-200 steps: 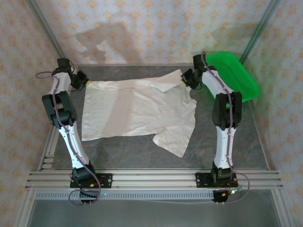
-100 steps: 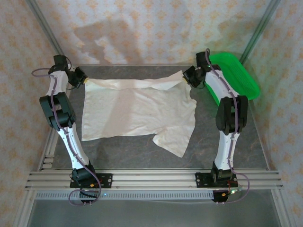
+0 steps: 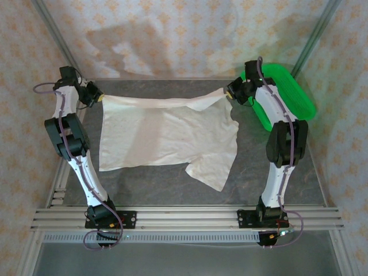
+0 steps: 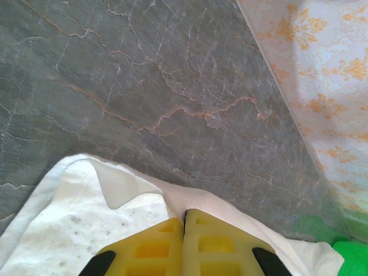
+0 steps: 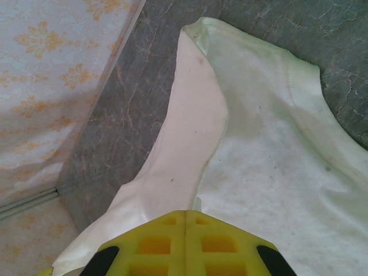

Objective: Fold and stack the t-shirts

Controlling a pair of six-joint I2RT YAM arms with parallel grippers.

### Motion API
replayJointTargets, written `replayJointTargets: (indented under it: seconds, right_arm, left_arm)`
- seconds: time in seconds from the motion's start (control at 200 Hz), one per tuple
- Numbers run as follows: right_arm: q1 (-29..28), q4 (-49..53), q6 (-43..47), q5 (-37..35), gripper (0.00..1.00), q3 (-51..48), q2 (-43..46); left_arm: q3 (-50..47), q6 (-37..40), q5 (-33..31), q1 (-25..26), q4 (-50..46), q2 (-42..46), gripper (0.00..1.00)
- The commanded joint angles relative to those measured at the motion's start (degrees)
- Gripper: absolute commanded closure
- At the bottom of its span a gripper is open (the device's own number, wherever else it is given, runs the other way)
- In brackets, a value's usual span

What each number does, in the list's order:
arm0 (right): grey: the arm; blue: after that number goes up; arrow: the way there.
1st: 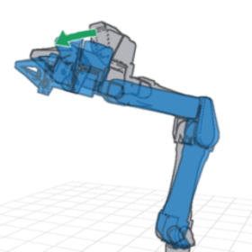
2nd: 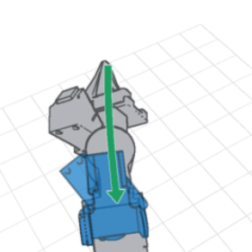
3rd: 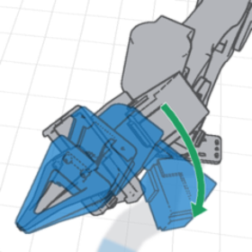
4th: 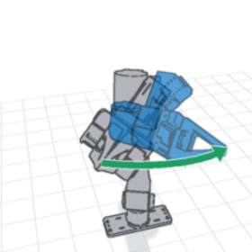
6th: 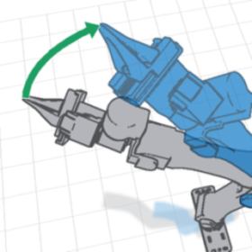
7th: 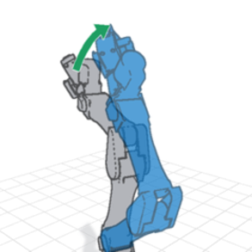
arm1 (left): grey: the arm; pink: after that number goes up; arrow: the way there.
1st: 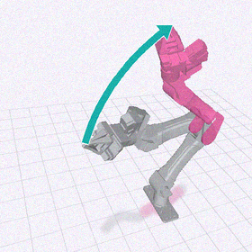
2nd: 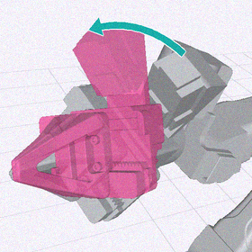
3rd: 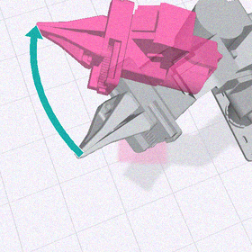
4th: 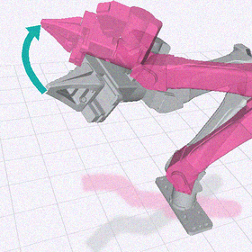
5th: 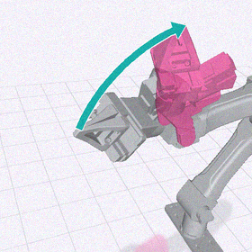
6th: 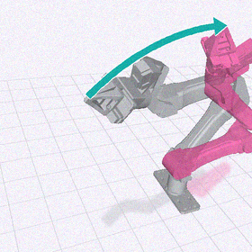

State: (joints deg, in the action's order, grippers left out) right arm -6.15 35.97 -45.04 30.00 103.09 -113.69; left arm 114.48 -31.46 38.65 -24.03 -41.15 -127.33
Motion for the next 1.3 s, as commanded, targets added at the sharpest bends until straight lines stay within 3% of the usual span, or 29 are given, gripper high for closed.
replayJointTargets:
  seconds: [0.0,1.291]
  right_arm:
    - [0.18,-0.07,-0.90,0.84,1.00,-2.35,3.95]
    - [0.18,-3.64,-0.75,0.76,1.00,-19.21,8.93]
  left_arm:
    - [-0.77,2.54,0.90,-0.66,-2.45,3.75,1.00]
    - [-9.84,7.81,-2.84,-1.02,-4.04,4.28,1.00]
